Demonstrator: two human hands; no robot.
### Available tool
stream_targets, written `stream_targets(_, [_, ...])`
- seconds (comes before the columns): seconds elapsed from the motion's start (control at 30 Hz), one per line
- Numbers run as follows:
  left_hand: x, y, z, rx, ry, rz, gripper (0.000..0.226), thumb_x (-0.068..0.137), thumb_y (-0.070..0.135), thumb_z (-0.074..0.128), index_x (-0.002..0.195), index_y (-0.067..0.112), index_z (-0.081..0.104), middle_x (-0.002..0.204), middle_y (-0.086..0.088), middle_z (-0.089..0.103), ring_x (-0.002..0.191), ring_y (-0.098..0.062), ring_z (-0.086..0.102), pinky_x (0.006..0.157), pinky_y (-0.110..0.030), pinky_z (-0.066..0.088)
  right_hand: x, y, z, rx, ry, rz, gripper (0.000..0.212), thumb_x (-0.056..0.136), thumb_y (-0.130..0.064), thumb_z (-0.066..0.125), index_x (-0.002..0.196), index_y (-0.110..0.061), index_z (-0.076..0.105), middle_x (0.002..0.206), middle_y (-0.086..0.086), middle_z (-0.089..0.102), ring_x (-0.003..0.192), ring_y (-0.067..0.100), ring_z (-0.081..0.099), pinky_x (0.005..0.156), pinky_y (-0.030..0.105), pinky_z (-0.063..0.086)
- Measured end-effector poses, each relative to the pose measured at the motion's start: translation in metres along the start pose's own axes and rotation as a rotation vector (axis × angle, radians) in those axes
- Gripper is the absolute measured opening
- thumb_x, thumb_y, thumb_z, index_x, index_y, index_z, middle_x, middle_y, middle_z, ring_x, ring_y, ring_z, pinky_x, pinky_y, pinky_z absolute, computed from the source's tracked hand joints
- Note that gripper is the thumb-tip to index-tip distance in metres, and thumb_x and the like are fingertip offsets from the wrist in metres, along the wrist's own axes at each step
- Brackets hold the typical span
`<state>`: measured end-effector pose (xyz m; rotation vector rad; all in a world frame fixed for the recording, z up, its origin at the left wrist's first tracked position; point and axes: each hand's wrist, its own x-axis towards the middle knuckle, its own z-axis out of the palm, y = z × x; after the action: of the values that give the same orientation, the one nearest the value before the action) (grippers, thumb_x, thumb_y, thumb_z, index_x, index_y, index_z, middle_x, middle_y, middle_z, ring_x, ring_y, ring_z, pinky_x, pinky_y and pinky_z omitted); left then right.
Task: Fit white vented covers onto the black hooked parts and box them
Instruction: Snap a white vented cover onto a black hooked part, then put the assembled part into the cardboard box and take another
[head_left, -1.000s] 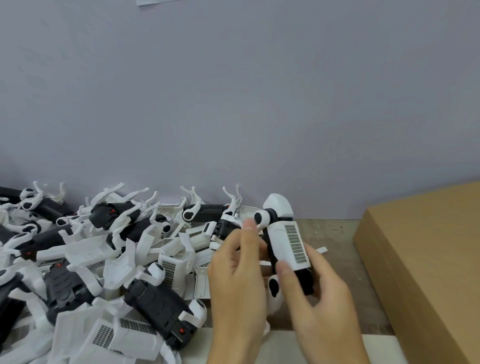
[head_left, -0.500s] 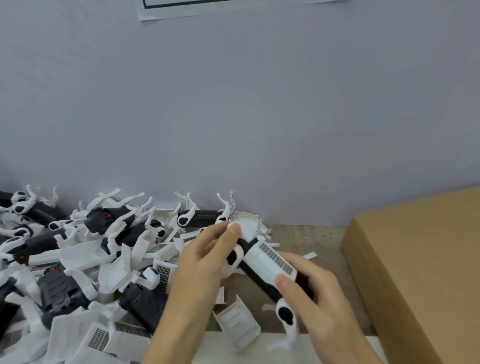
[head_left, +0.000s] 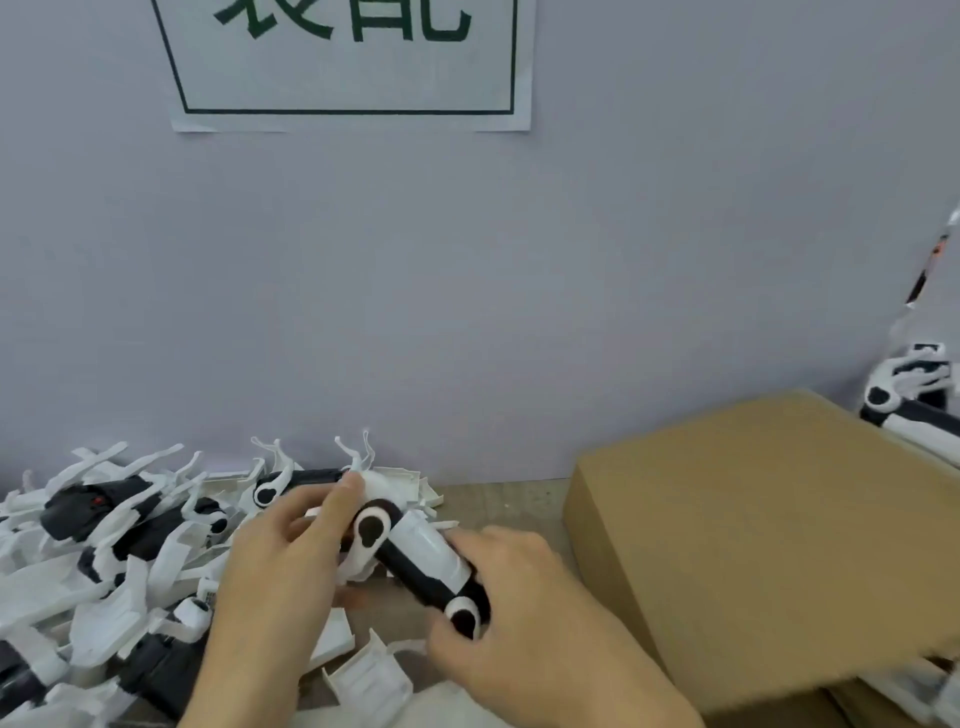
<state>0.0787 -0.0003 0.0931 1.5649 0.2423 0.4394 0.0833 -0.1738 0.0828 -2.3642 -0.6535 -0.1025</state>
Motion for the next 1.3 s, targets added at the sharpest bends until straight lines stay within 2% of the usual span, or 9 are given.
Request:
stream_targets(0.13, [-0.003,0.015,0.000,-0.179,0.122,0.126,0.022,0.103,0.018,0.051,0.093,0.018,0.071,0.091,-0.005,0.076,0.078,-0.018,0.075,0.045,-0.026,0.057,-0.005,0.014,-0.033,0.265,0.268,0.068,0.027,0.094,-0.039,0.054,0.084,-0.016,0.063,0.071,0.006,0.063,0.055,0.010,0.049,0.053,0.033,0.045])
stream_targets(0.23, [-0.003,0.014,0.000,-0.121,0.124,0.212,0.030,0.103,0.003,0.043,0.089,0.018,0.066,0.096,-0.008,0.072,0.068,-0.007,0.071,0.044,-0.019,0.053,-0.011,0.033,-0.069,0.499,0.508,0.229,0.040,0.100,-0.037,0.050,0.085,-0.006,0.070,0.073,0.012,0.070,0.072,0.032,0.067,0.072,0.049,0.060])
stream_targets(0.33, [-0.003,0.009,0.005,-0.124,0.049,0.158,0.029,0.102,0.000,0.043,0.089,0.012,0.065,0.093,-0.014,0.070,0.054,-0.009,0.067,0.039,-0.018,0.049,-0.019,0.051,-0.109,0.951,0.869,0.272,0.046,0.105,-0.031,0.045,0.078,-0.008,0.075,0.084,0.011,0.077,0.080,0.026,0.075,0.077,0.038,0.063])
stream_targets(0.47, [-0.002,0.001,0.011,-0.094,0.013,0.114,0.025,0.102,0.000,0.044,0.092,0.009,0.066,0.087,-0.016,0.072,0.061,-0.027,0.068,0.038,-0.020,0.049,-0.038,0.074,-0.142,1.406,1.129,0.211,0.034,0.107,-0.031,0.041,0.135,-0.014,0.050,0.138,0.014,0.056,0.123,0.029,0.059,0.104,0.038,0.048])
stream_targets(0.53, [-0.002,0.000,0.015,-0.051,0.010,0.101,0.025,0.102,0.000,0.046,0.092,0.009,0.067,0.080,-0.012,0.074,0.070,-0.038,0.066,0.040,-0.022,0.050,-0.039,0.082,-0.140,1.397,1.104,0.308,0.045,0.108,-0.023,0.040,0.150,-0.010,0.034,0.149,0.019,0.041,0.127,0.033,0.052,0.107,0.040,0.042])
stream_targets(0.73, [-0.008,-0.003,0.025,0.278,-0.093,0.139,0.024,0.097,-0.001,0.055,0.089,0.015,0.071,0.079,-0.003,0.076,0.084,-0.028,0.068,0.075,-0.046,0.053,-0.010,0.063,-0.088,0.940,0.766,0.372,0.023,0.101,-0.007,0.050,0.116,-0.014,0.066,0.098,0.000,0.075,0.090,0.010,0.073,0.082,0.026,0.052])
stream_targets(0.9, [0.011,0.005,0.007,0.827,-0.224,0.310,0.015,0.096,0.020,0.060,0.094,0.035,0.063,0.091,0.019,0.068,0.092,0.006,0.058,0.074,-0.007,0.041,0.010,0.050,-0.011,0.487,0.385,0.323,0.027,0.099,-0.016,0.050,0.116,-0.025,0.070,0.088,-0.012,0.073,0.082,0.001,0.068,0.073,0.021,0.052])
stream_targets(1.03, [0.072,0.016,-0.005,1.285,-0.286,0.281,0.025,0.096,0.021,0.055,0.120,0.026,0.054,0.119,0.006,0.059,0.109,-0.015,0.053,0.087,-0.026,0.044,0.013,0.049,0.013,0.265,0.409,0.254,0.026,0.095,-0.022,0.053,0.108,-0.032,0.073,0.080,-0.013,0.072,0.076,0.004,0.065,0.074,0.030,0.055])
stream_targets(1.3, [0.164,-0.015,-0.006,2.256,-0.533,0.296,0.033,0.097,0.017,0.047,0.130,0.017,0.053,0.131,-0.003,0.057,0.129,-0.023,0.044,0.114,-0.047,0.024,0.016,0.045,0.049,0.155,-0.050,0.315,0.039,0.094,-0.028,0.042,0.126,-0.041,0.059,0.091,-0.016,0.051,0.093,0.008,0.058,0.090,0.018,0.047])
